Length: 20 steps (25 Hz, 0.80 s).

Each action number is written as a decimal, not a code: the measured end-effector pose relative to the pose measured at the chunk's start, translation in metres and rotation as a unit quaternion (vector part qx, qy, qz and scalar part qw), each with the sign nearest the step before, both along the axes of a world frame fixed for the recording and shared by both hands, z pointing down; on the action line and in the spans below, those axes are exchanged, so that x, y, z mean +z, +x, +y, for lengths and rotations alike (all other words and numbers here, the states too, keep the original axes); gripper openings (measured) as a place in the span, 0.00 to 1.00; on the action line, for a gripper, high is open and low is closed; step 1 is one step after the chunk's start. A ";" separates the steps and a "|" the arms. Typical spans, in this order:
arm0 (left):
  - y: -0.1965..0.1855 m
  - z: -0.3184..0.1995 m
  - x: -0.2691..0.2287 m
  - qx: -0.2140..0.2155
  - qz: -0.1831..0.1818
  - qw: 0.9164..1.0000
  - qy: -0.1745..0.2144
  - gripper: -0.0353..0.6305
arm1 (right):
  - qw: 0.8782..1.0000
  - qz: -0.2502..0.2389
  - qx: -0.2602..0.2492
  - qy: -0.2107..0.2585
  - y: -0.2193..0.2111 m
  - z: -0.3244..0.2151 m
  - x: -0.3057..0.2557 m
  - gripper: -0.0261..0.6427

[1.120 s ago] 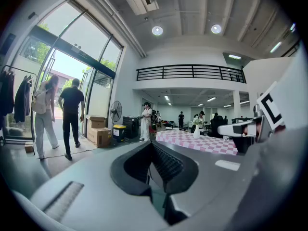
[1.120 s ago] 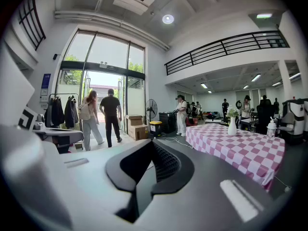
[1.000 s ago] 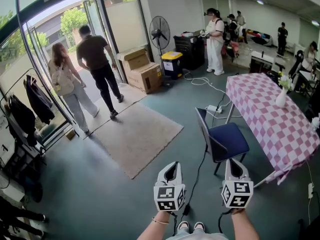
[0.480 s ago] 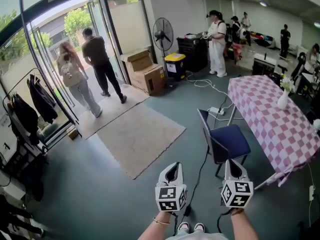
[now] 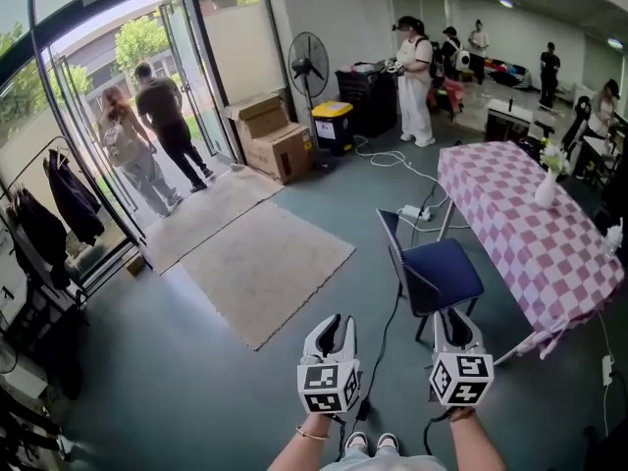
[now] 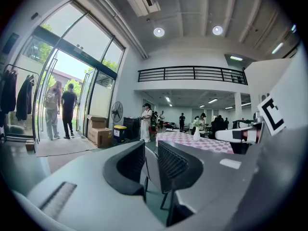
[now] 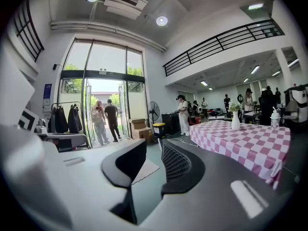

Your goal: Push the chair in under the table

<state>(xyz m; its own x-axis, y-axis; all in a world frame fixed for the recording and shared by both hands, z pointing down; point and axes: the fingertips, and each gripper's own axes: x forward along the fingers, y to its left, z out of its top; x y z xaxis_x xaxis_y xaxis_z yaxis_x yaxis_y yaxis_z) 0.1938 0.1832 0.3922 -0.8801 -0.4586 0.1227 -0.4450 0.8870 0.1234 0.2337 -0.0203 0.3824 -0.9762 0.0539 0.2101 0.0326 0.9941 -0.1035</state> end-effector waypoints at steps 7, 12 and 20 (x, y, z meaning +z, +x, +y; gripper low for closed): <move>-0.002 -0.015 0.003 0.006 0.002 1.000 0.001 0.22 | 1.000 -0.001 0.007 -0.004 0.001 -0.014 0.000 0.19; -0.003 -0.027 0.009 0.002 0.000 1.000 -0.010 0.22 | 1.000 0.003 -0.004 0.008 0.001 -0.031 0.007 0.19; -0.010 -0.020 0.019 -0.010 0.005 0.999 -0.032 0.19 | 0.999 0.028 0.013 -0.021 -0.015 -0.061 0.029 0.19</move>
